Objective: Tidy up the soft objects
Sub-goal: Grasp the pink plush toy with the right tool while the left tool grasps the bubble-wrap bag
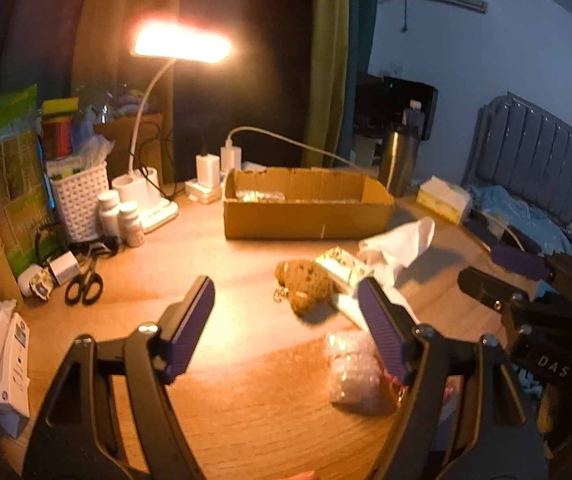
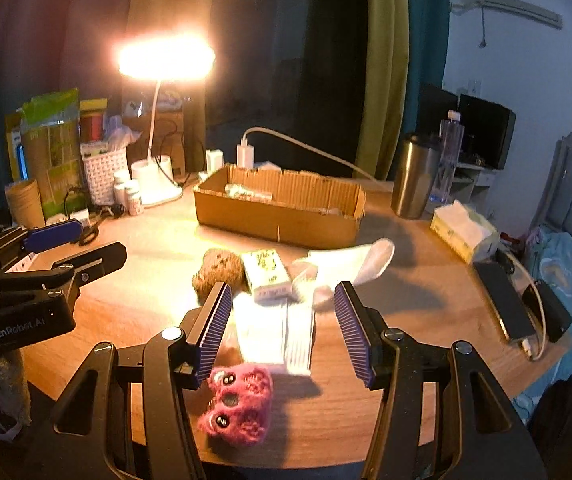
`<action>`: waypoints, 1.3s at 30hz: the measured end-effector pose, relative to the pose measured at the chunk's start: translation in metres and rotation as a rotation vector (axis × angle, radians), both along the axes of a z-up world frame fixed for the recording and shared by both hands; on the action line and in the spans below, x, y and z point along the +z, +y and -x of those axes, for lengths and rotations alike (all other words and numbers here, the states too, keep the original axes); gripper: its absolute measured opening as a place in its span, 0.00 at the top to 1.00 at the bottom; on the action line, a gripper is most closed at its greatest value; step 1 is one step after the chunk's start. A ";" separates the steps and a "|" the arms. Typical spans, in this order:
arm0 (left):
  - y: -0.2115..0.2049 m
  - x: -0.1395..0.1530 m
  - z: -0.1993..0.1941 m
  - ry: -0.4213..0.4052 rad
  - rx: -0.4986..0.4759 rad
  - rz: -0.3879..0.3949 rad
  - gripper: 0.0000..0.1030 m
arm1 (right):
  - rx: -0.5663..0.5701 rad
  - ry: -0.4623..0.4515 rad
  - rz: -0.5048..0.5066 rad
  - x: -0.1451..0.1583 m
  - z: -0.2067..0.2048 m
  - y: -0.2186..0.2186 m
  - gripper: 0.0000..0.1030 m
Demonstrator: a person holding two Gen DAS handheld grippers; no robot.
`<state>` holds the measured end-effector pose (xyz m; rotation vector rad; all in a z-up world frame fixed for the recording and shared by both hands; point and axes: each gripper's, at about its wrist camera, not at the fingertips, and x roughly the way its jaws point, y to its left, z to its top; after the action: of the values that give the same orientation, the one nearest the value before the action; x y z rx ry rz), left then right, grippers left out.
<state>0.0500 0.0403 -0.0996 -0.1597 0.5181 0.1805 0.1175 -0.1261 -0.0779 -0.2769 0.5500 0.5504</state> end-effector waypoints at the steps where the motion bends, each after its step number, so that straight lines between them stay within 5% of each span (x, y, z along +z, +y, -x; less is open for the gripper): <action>1: -0.002 -0.003 0.000 0.004 -0.003 -0.006 0.27 | -0.001 0.006 0.004 -0.003 0.001 0.000 0.45; 20: -0.016 -0.054 -0.015 0.139 -0.078 0.025 0.27 | 0.081 0.214 0.046 -0.069 -0.001 0.000 0.45; 30: -0.035 -0.057 -0.035 0.180 -0.146 -0.002 0.27 | 0.086 0.239 0.071 -0.083 -0.006 -0.006 0.65; 39: -0.055 -0.072 -0.055 0.260 -0.173 -0.031 0.28 | 0.047 0.207 0.017 -0.072 -0.014 -0.032 0.68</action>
<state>0.1055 -0.0146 -0.1711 -0.0608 0.7845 0.0396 0.1318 -0.1585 -0.1496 -0.2506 0.7504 0.6240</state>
